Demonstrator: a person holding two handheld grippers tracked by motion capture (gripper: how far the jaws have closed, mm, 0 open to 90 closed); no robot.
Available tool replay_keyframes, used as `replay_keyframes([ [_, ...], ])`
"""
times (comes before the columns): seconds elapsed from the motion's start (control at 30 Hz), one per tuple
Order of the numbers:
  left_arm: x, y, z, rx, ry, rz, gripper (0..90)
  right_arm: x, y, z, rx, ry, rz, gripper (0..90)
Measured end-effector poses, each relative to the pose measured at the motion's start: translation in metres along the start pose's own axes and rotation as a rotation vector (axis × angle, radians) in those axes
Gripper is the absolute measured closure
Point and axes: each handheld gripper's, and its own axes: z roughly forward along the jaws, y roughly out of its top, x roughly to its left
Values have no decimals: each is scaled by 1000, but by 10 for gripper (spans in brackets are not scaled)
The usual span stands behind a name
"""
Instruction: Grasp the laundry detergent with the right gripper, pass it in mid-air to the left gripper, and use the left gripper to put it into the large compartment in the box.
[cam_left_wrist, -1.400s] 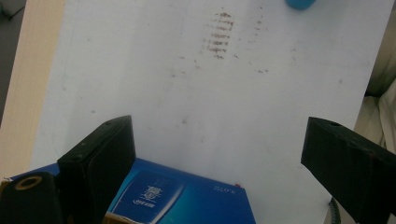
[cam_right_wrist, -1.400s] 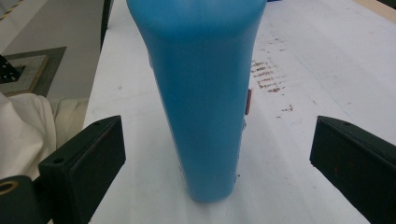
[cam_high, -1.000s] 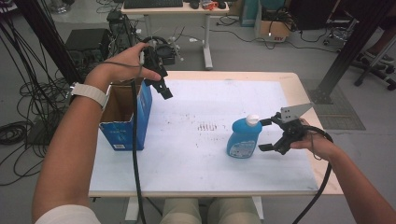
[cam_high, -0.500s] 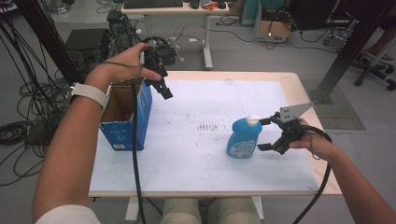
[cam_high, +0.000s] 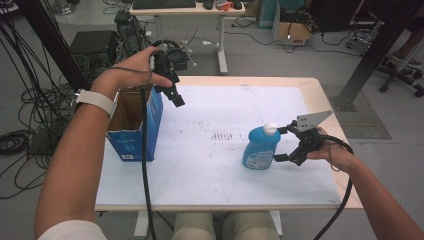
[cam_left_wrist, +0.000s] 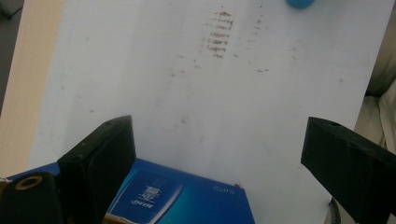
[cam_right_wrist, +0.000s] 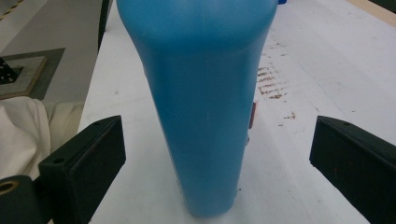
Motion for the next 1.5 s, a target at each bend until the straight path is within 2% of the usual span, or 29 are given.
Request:
replay_keyframes([
  [0.53,0,0,2,2,-7,-9,103,2,-2,14,-15,-5,-9,45],
  [0.73,0,1,2,3,-4,1,103,3,-4,16,-18,-13,-9,51],
  [1.27,0,2,3,5,-5,0,103,3,-8,25,-60,-19,-10,73],
  [1.5,0,2,3,5,-7,-4,103,4,-9,31,-88,-4,16,102],
])
